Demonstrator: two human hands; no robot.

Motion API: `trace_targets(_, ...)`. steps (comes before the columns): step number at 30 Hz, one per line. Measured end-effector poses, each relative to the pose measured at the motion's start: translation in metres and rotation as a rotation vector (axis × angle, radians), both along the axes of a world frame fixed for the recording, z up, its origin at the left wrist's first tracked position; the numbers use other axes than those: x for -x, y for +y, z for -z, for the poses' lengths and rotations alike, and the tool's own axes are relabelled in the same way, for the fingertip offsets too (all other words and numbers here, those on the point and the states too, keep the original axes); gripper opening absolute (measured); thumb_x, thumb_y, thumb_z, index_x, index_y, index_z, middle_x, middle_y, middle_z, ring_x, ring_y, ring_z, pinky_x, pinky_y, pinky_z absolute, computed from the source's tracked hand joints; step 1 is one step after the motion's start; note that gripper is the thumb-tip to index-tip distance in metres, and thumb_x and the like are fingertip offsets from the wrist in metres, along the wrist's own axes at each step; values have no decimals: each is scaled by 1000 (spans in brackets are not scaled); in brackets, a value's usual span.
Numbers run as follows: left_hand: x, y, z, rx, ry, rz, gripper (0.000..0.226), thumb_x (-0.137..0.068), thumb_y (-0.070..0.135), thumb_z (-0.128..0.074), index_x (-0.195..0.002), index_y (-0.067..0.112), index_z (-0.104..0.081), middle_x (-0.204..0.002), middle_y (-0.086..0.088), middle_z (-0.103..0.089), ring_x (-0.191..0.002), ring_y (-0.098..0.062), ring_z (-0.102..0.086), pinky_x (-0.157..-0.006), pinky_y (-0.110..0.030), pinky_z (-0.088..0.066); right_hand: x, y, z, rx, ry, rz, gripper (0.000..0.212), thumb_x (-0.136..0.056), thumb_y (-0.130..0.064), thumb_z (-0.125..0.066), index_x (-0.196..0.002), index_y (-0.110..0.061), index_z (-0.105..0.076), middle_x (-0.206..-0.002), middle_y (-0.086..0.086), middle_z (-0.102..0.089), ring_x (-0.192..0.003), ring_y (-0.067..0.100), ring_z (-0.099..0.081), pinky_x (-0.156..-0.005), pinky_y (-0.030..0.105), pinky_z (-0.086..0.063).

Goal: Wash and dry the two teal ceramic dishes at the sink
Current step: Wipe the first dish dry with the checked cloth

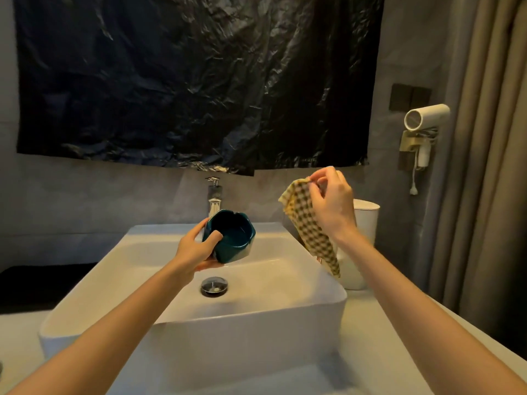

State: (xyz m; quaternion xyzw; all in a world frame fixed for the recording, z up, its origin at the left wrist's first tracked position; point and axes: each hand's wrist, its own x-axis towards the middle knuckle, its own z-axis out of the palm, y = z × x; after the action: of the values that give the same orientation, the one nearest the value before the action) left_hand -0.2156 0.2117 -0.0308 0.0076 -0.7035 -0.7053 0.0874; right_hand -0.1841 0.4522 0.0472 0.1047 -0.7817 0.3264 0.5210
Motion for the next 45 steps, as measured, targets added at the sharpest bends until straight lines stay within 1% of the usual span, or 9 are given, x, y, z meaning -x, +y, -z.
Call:
trace_targets(6,11,-16,1,1,3,-7,53,-89,21,-61,-138,32,-43,-136,-16,-47,-105,-38,-60,-59,-40,-60,35,-85,16,257,-152,-375,15,-88,-17,-66,-93,-18,-51,-84,-4,-58,-78,10,-59,-61,17,-51)
trace_targets(10,16,-25,1,55,33,15,58,-89,16,-61,-140,34,-41,-125,-14,-56,-95,-29,-64,-56,-34,-59,56,-108,62,-155,-217,-440,8,-83,-17,-71,-87,-15,-64,-88,-1,-67,-81,11,-62,-73,28,-52)
trace_targets(13,23,-31,-1,127,49,22,61,-88,12,-61,-139,38,-39,-120,-13,-59,-95,-27,-64,-60,-33,-59,62,-112,79,-540,-227,-347,23,-96,-17,-51,-114,-13,-65,-114,4,-66,-104,20,-61,-91,35,-49)
trace_targets(16,30,-36,-4,184,55,24,60,-90,12,-59,-139,38,-39,-117,-11,-60,-95,-25,-63,-65,-35,-60,68,-113,79,-691,-170,-264,34,-98,-16,-41,-129,-13,-55,-136,2,-54,-135,17,-38,-119,33,-10)
trace_targets(19,36,-39,-8,231,50,52,60,-90,11,-58,-139,39,-38,-118,-10,-59,-96,-24,-63,-65,-35,-60,74,-109,75,-758,-169,-167,37,-99,-27,-38,-133,-16,-46,-136,-3,-49,-137,12,-29,-117,33,10)
trace_targets(25,42,-38,1,306,25,145,61,-90,10,-57,-139,41,-38,-116,-8,-62,-95,-24,-65,-68,-39,-60,80,-117,79,-615,-276,-156,29,-96,-22,-50,-124,-31,-44,-113,-2,-40,-102,22,-31,-89,29,-35)
trace_targets(33,42,-47,15,314,-21,184,56,-90,13,-55,-138,39,-42,-109,-8,-67,-86,-23,-70,-67,-35,-60,83,-126,95,-600,-452,-357,25,-95,-8,-43,-101,-32,-49,-106,-12,-37,-96,19,-22,-84,29,-23)
trace_targets(38,42,-48,17,306,-31,175,57,-90,12,-55,-138,40,-42,-112,-10,-65,-85,-25,-71,-70,-40,-60,83,-122,95,-666,-406,-205,10,-101,-27,-35,-108,-31,-42,-109,-3,-42,-99,22,-28,-81,32,-25)
trace_targets(45,44,-52,17,221,-4,65,56,-90,13,-58,-138,37,-42,-112,-12,-63,-90,-29,-66,-65,-39,-60,80,-112,92,-724,-402,-162,35,-98,-47,-29,-123,-34,-52,-118,-16,-60,-104,10,-29,-77,33,-12)
